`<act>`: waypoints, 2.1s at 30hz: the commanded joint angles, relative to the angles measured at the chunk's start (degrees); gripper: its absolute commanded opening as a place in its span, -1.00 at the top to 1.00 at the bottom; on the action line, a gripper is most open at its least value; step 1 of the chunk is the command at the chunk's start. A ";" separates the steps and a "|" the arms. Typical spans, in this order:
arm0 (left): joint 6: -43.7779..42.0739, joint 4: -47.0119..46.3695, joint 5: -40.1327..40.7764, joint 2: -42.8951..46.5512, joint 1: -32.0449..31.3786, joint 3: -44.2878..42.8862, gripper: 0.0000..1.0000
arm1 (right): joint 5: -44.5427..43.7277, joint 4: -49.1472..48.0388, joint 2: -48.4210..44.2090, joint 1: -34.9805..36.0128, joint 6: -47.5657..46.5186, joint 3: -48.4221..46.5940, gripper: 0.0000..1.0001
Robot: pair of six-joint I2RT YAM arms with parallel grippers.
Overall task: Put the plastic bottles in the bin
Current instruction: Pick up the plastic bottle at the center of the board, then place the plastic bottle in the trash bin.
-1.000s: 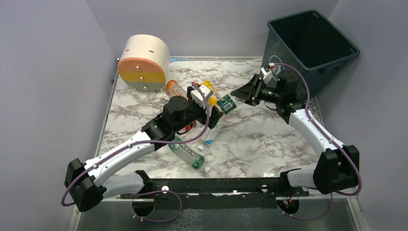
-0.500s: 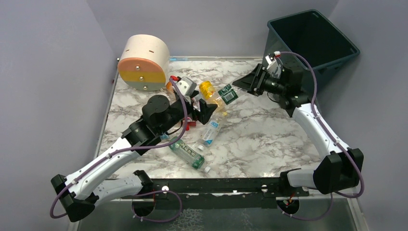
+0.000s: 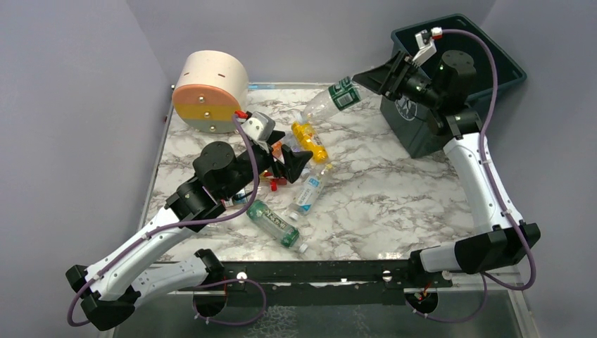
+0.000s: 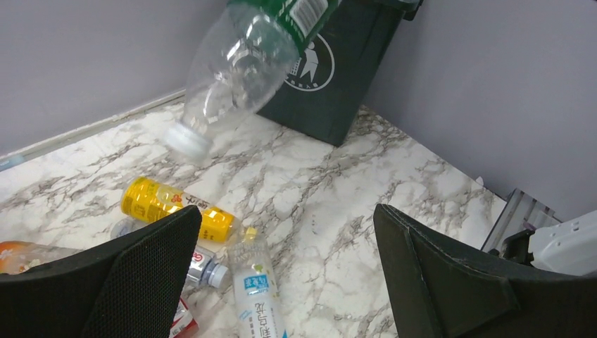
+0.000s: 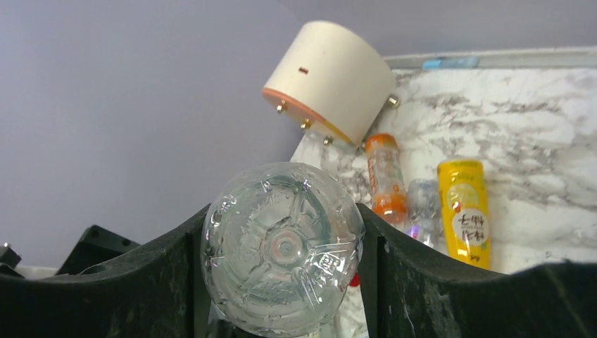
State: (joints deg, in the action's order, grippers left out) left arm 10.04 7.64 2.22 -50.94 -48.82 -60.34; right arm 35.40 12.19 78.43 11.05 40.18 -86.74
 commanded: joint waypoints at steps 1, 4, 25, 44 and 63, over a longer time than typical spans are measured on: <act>0.15 0.97 0.07 0.72 0.21 -0.79 -0.98 | -2.41 1.86 2.47 -3.81 -1.60 -6.68 -0.09; 0.06 1.40 0.29 0.78 0.16 -0.56 -0.98 | -3.28 1.66 3.52 -7.47 -1.49 -9.97 -0.09; -0.31 1.18 -0.27 -0.88 0.14 0.60 -0.98 | -13.84 -9.12 -0.50 -26.95 6.06 -6.84 -0.11; 0.21 1.02 -0.67 -3.39 0.19 1.01 -0.98 | -17.89 -8.98 3.30 -34.87 7.35 -6.10 -0.11; 1.27 4.00 -1.19 -8.40 0.17 -1.69 -0.98 | -17.34 0.01 13.96 -35.13 3.94 -15.50 -0.83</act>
State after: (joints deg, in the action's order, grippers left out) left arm 10.52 11.09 2.00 -58.85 -48.82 -59.81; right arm 17.19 8.64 90.65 -23.73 45.95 -97.91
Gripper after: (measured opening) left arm 0.989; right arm 0.898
